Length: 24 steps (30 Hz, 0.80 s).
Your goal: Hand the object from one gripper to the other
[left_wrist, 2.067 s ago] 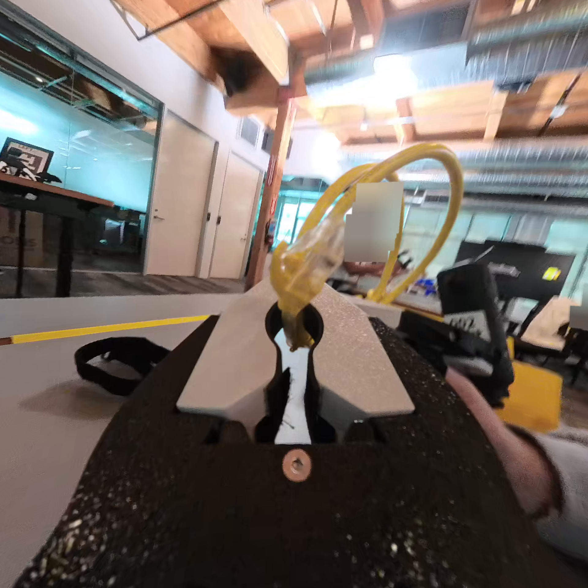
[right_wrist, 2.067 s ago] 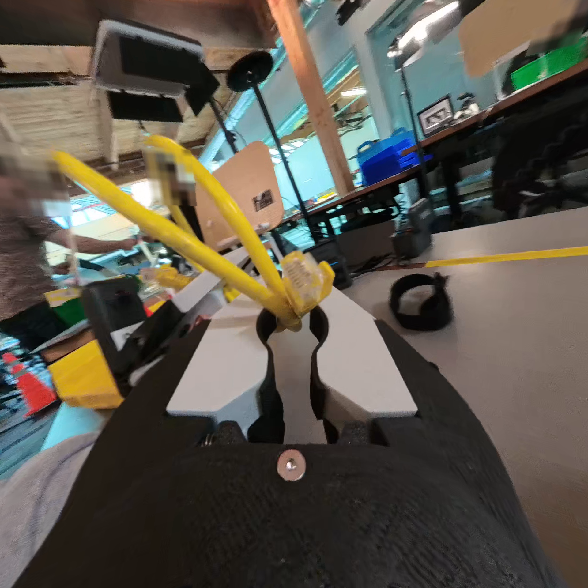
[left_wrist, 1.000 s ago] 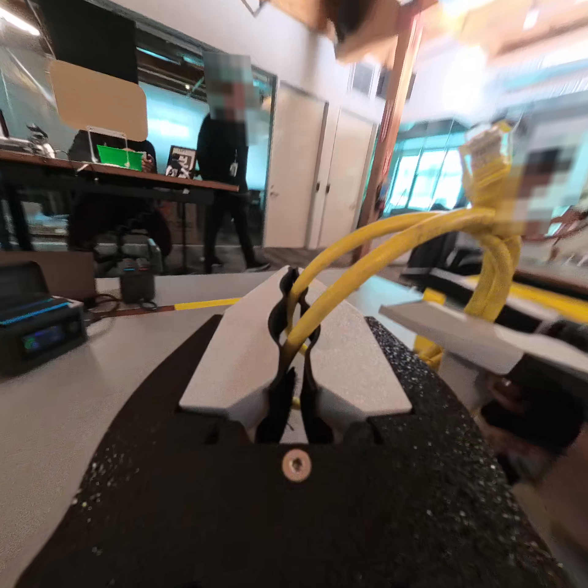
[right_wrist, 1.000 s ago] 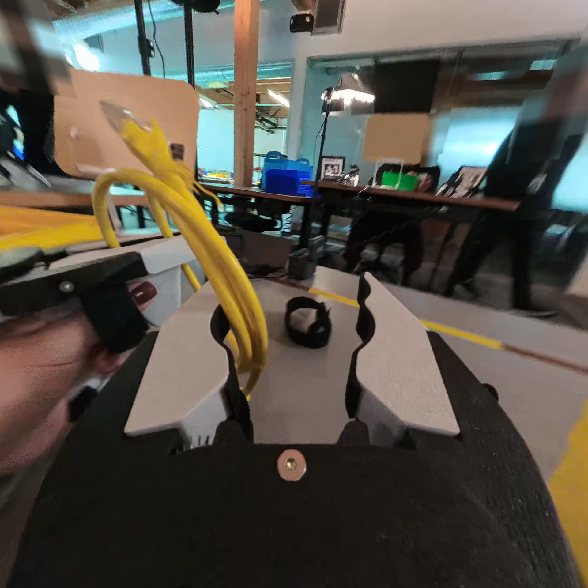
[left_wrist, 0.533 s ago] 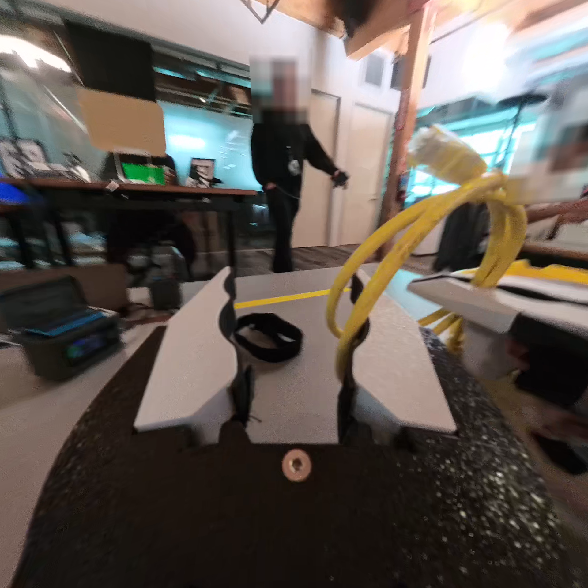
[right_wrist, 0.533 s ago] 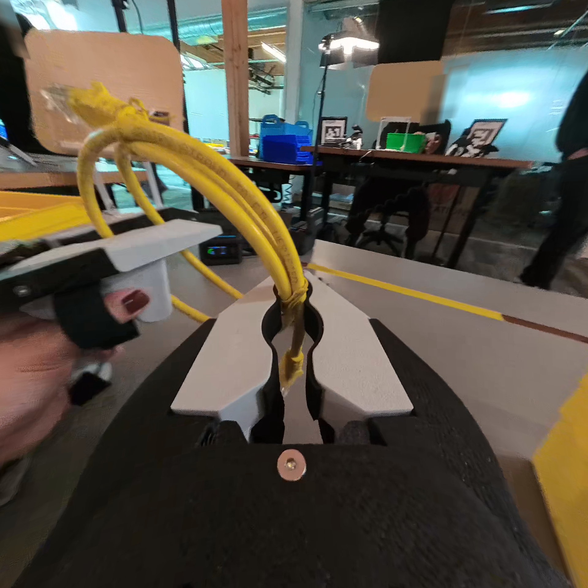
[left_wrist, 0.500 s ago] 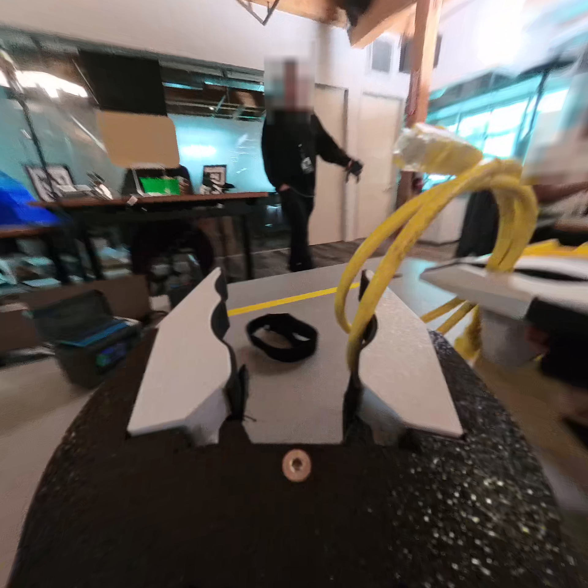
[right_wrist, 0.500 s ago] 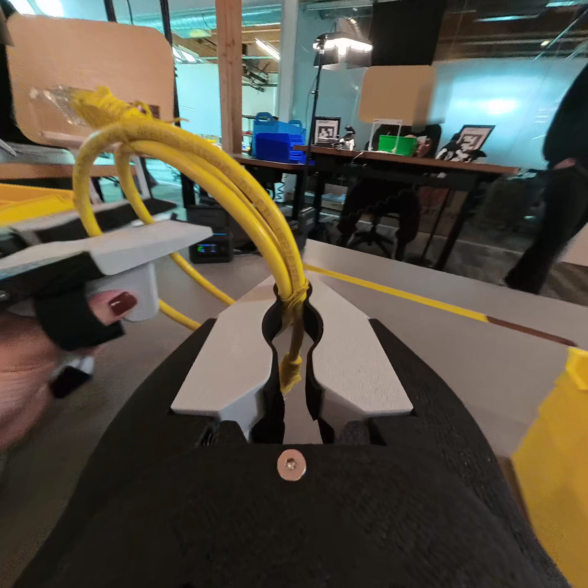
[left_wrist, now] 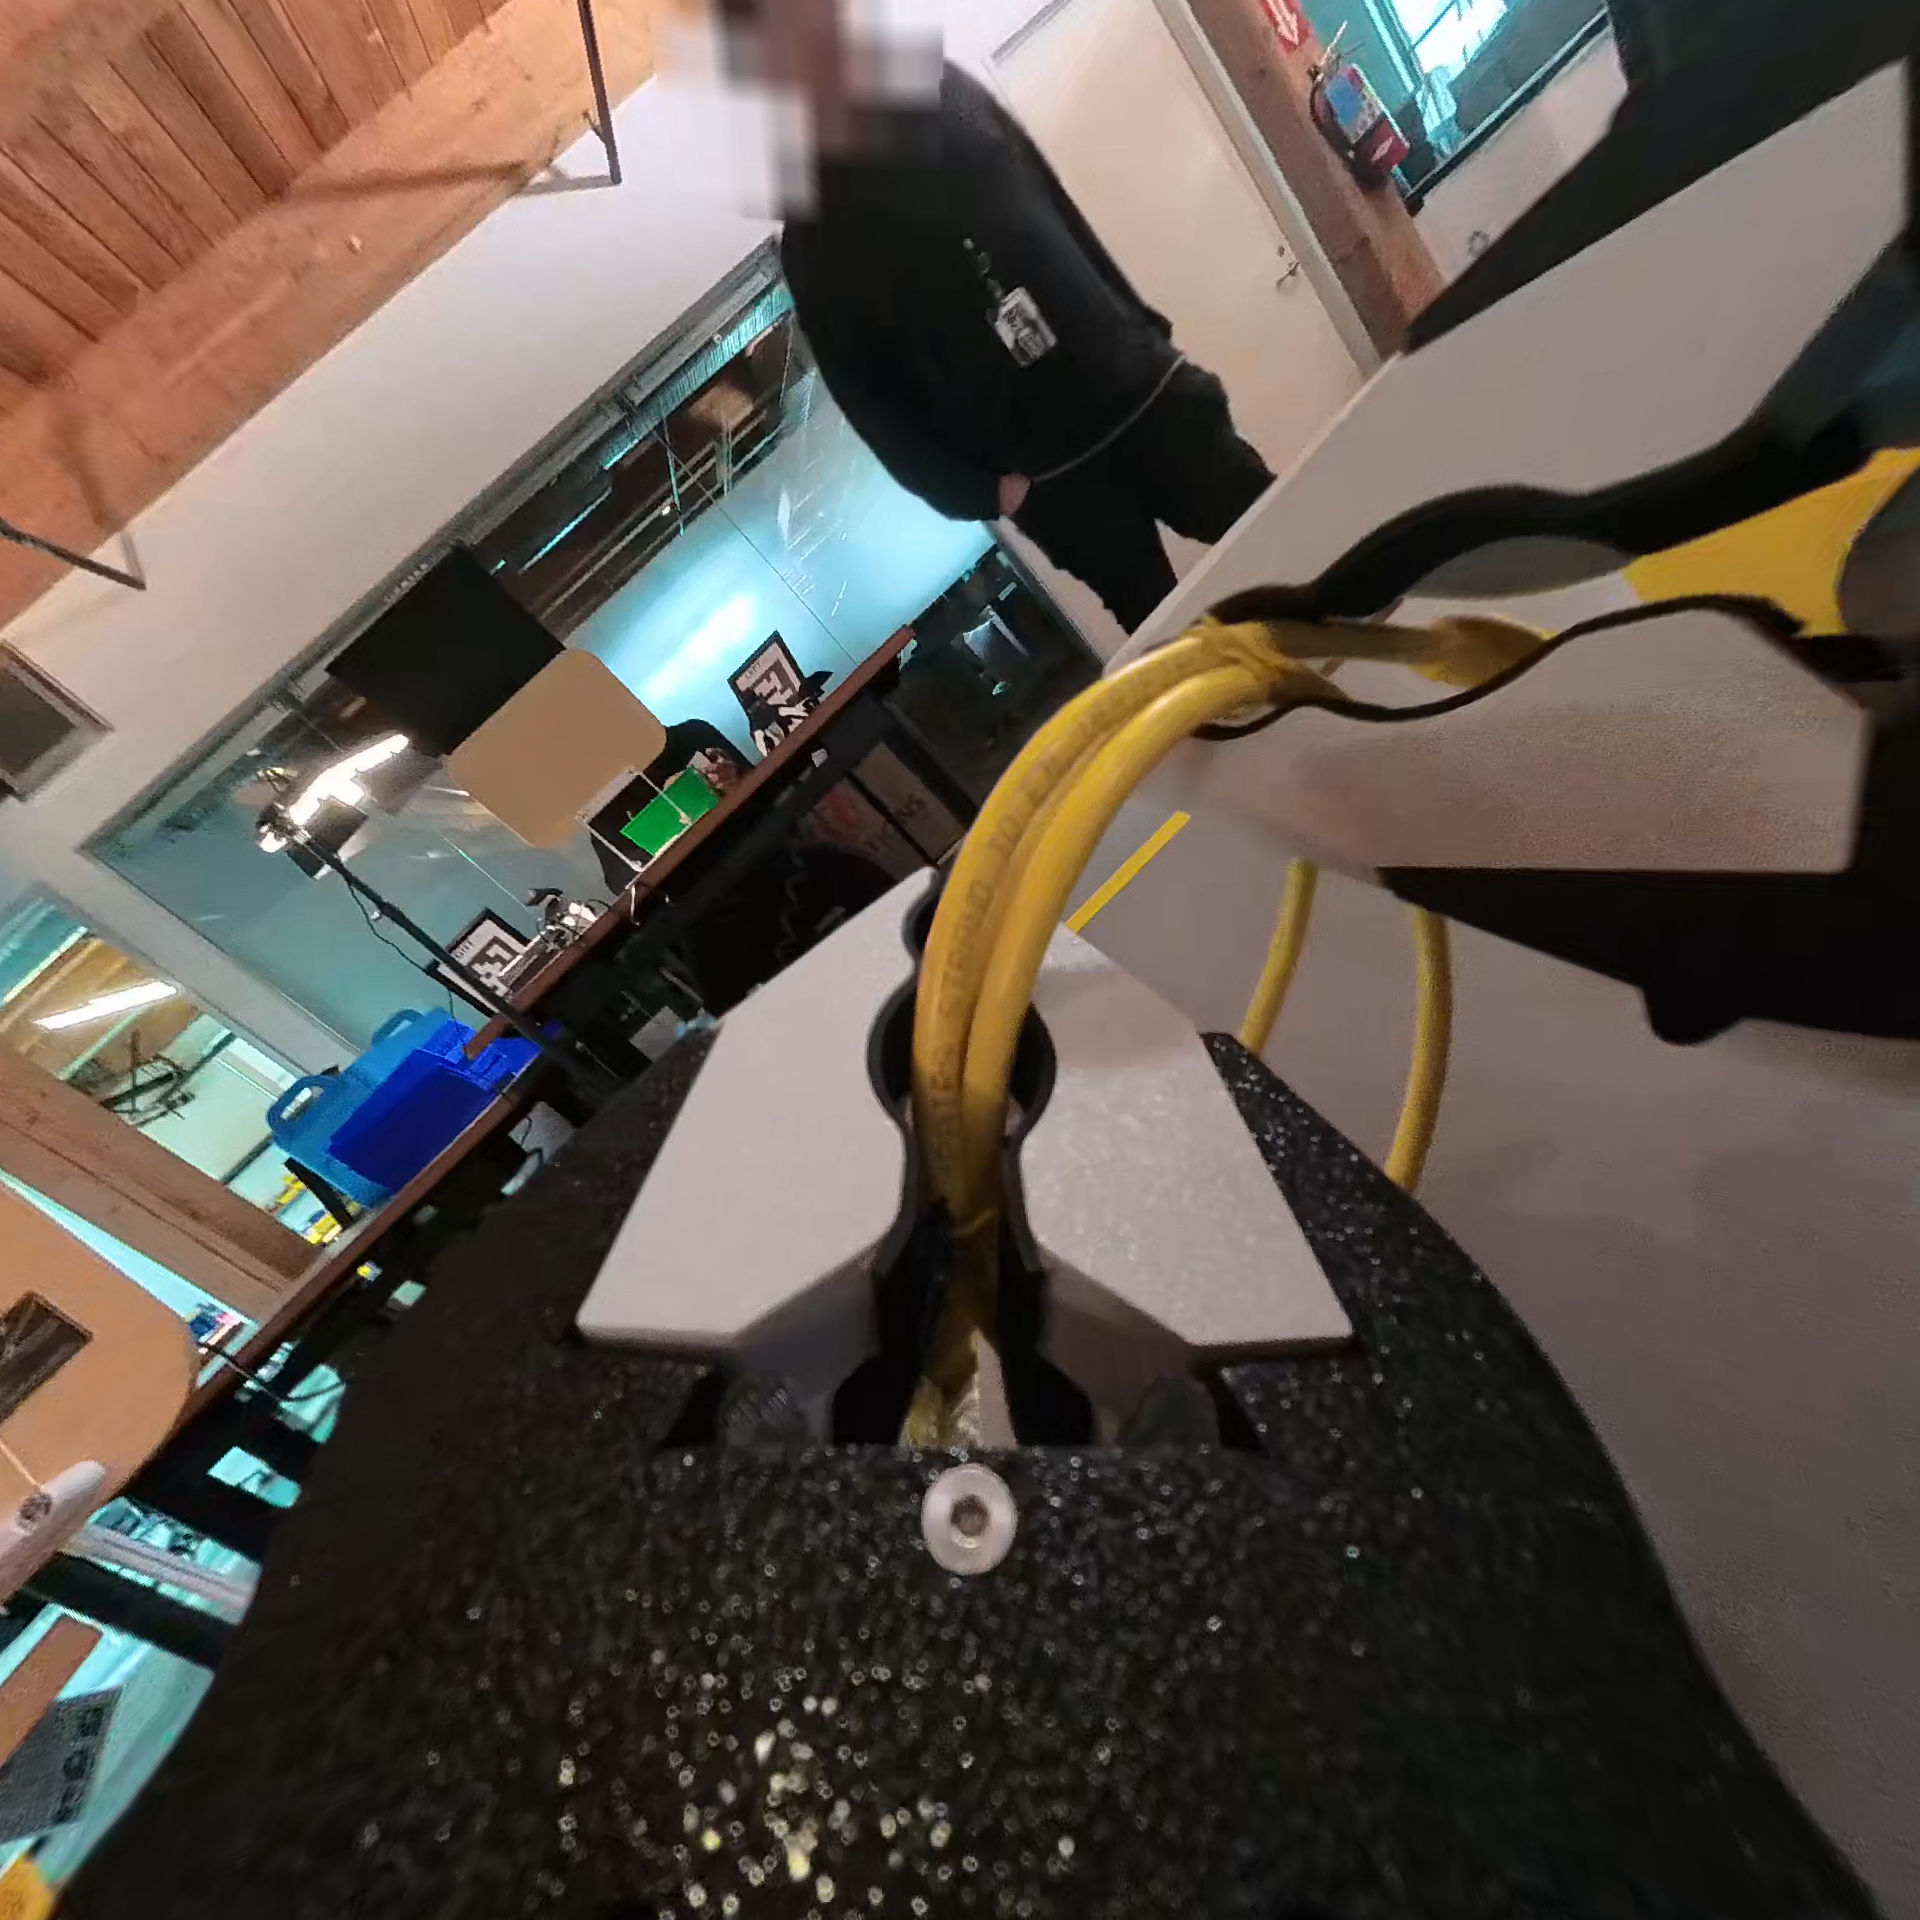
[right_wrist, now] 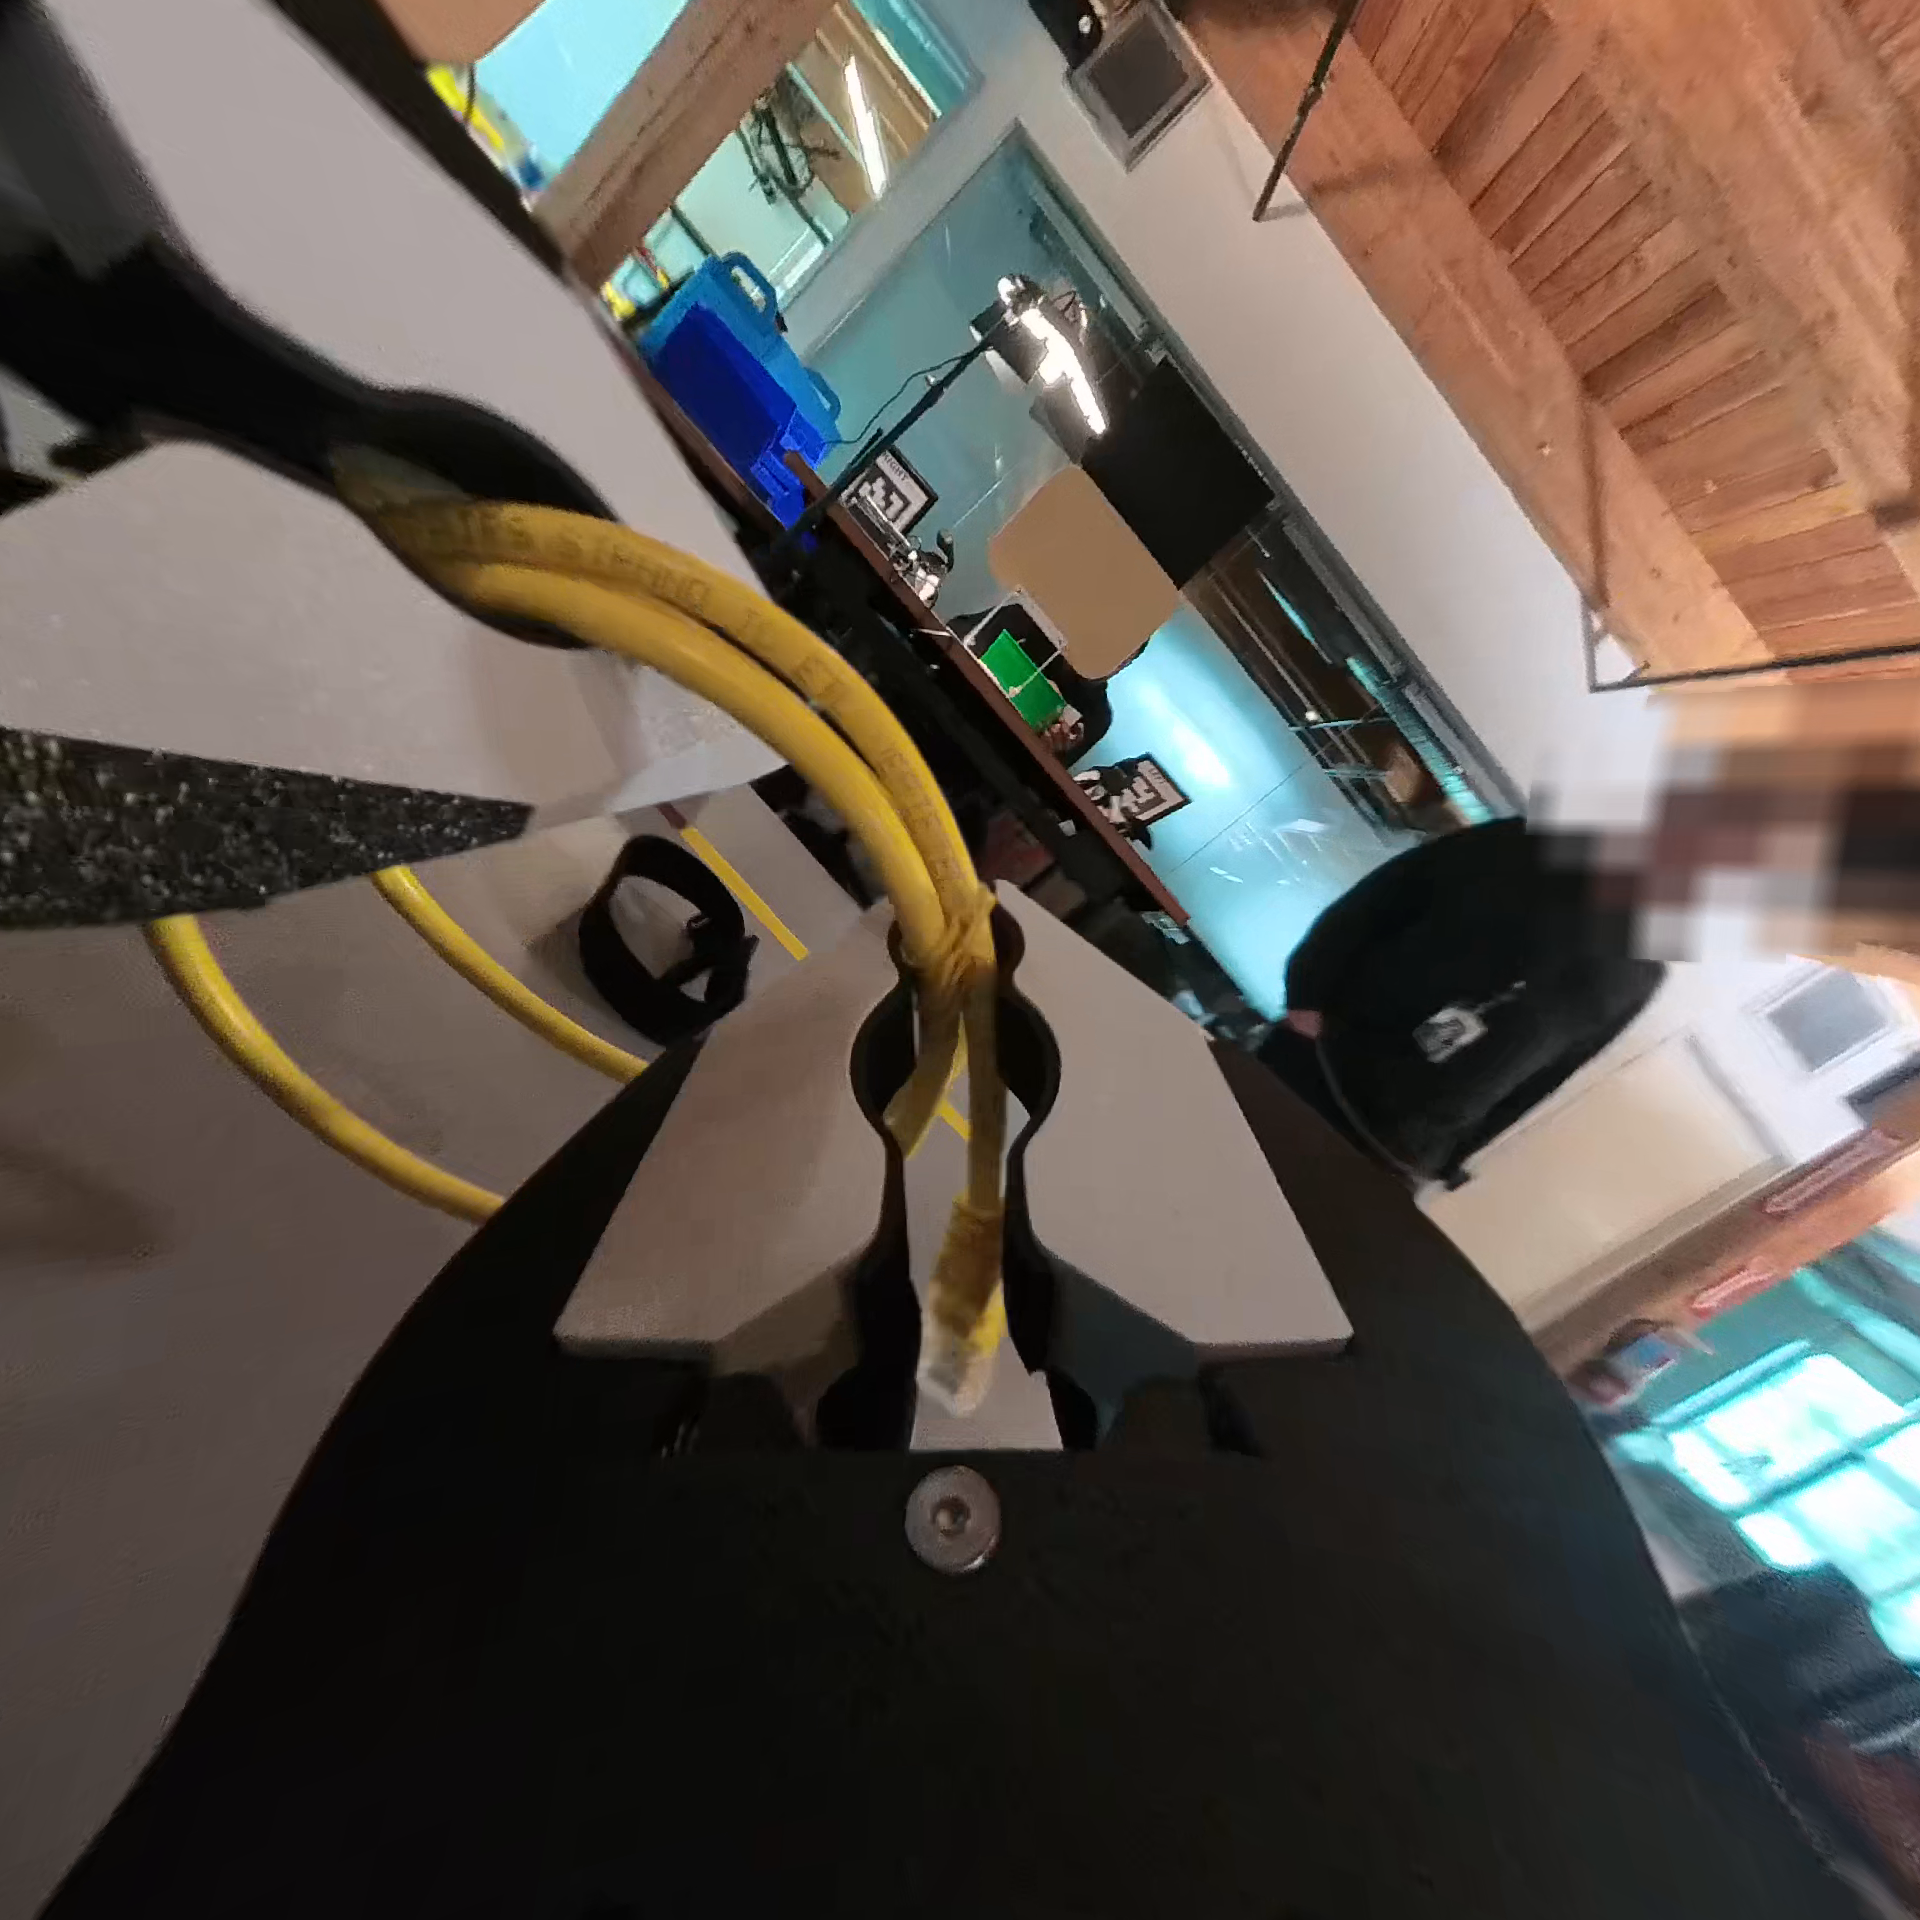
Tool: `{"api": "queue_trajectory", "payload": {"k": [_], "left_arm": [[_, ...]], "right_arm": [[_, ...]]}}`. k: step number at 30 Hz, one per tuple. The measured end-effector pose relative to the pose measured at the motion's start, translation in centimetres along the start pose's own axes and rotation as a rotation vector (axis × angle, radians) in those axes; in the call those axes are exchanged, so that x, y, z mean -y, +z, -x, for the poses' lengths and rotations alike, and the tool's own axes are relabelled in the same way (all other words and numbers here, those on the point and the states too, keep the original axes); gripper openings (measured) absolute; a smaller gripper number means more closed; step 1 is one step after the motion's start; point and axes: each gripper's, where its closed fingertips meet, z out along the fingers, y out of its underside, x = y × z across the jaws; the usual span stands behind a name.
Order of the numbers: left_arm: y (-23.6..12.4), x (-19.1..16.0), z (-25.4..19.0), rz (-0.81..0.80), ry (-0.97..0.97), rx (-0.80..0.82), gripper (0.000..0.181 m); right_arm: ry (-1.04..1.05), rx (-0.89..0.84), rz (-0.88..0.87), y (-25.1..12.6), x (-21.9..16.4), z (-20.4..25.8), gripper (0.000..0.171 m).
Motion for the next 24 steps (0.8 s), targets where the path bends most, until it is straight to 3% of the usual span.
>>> {"api": "queue_trajectory", "payload": {"k": [1, 5, 8, 12, 15, 19, 24], "left_arm": [[0.0, -0.1, 0.1, -0.001, -0.021, 0.003, 0.000], [-0.1, -0.6, 2.0, -0.025, -0.229, 0.030, 0.000], [-0.6, -0.9, 3.7, -0.089, -0.476, 0.039, 0.000], [-1.4, -0.6, 5.5, -0.237, -0.784, 0.013, 0.000], [-1.5, -0.1, 5.6, -0.318, -0.946, -0.068, 0.000], [-1.2, -0.4, 5.2, -0.365, -1.140, -0.149, 0.000], [-0.5, -0.5, 3.9, -0.352, -1.188, -0.234, 0.000]], "right_arm": [[0.067, 0.014, -0.016, -0.1, 0.1, -0.1, 0.011], [0.393, 0.083, -0.056, -0.3, 0.4, -0.6, 0.056], [0.613, 0.129, -0.094, -0.4, 0.9, -0.7, 0.080], [0.838, 0.222, -0.132, -0.6, 1.7, 0.5, 0.089], [0.923, 0.312, -0.100, -0.4, 1.8, 2.3, 0.086], [0.983, 0.363, -0.080, -0.4, 1.5, 3.0, 0.054], [0.989, 0.351, -0.088, -0.4, 0.9, 2.2, 0.012]]}}
